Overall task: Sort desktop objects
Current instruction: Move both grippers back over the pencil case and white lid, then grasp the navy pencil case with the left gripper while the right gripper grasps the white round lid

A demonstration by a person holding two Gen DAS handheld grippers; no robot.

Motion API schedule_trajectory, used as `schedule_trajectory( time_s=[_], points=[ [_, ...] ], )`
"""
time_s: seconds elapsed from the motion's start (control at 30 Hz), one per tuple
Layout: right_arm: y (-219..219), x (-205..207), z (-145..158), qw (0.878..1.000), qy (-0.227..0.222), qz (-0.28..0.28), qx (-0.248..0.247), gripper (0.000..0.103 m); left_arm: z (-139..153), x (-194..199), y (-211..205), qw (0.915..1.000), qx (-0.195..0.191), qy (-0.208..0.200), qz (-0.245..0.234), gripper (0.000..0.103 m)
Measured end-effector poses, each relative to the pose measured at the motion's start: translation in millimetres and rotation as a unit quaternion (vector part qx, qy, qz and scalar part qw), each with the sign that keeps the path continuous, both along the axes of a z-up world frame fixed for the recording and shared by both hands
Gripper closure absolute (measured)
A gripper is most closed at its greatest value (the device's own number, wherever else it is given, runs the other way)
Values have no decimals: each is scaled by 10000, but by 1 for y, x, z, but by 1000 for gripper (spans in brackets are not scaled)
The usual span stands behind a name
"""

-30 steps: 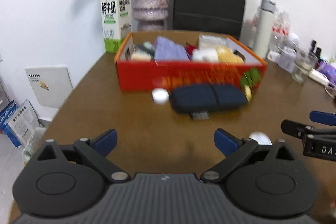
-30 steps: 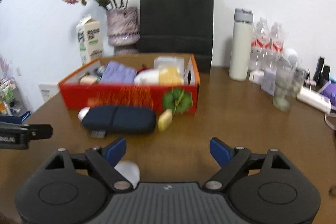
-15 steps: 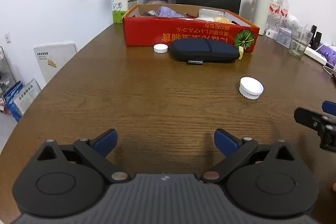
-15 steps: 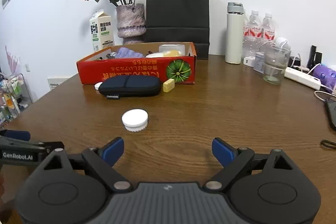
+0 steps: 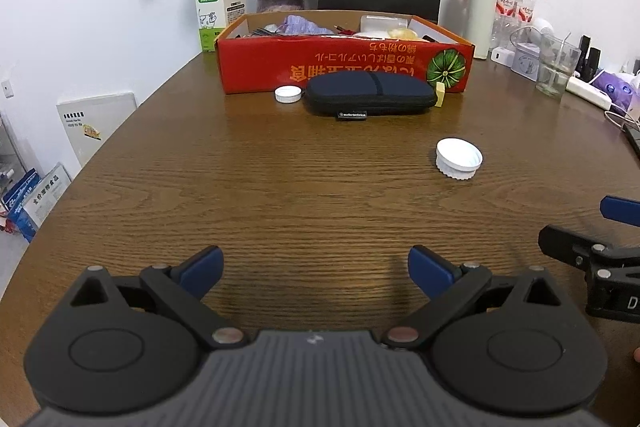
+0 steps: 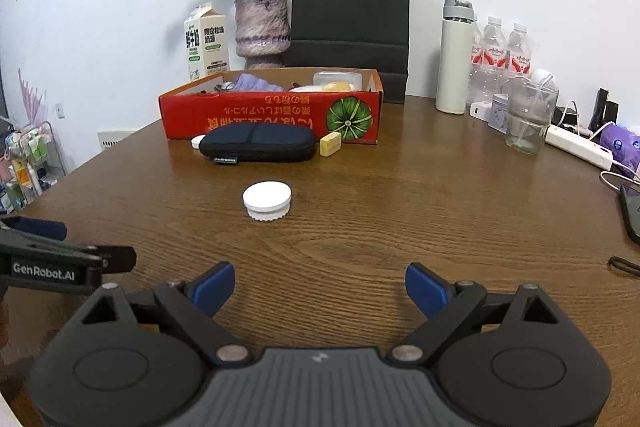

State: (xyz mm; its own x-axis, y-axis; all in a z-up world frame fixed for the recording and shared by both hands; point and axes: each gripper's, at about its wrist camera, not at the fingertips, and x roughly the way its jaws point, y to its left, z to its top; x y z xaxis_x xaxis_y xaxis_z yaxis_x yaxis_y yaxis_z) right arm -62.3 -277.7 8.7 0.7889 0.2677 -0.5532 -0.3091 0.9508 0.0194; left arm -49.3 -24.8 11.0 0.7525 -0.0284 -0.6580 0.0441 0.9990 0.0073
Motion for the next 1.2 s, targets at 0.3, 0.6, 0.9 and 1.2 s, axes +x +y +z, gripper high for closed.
schedule_trajectory(
  time_s=[0.3, 0.6, 0.9, 1.2],
  points=[
    [22, 20, -2, 9989, 206, 314, -284, 11, -5, 10, 11, 9999, 48, -51, -76, 4],
    [64, 72, 1, 9962, 398, 694, -352, 32, 22, 66, 28, 9977, 3, -622, -271, 8],
    [48, 119, -6, 9977, 584, 314, 135, 64, 27, 168, -22, 9941, 129, -469, -966, 5],
    [7, 126, -11, 9952, 497, -194, 819, 64, 5, 215, -63, 9685, 851, -451, -2297, 0]
  ],
)
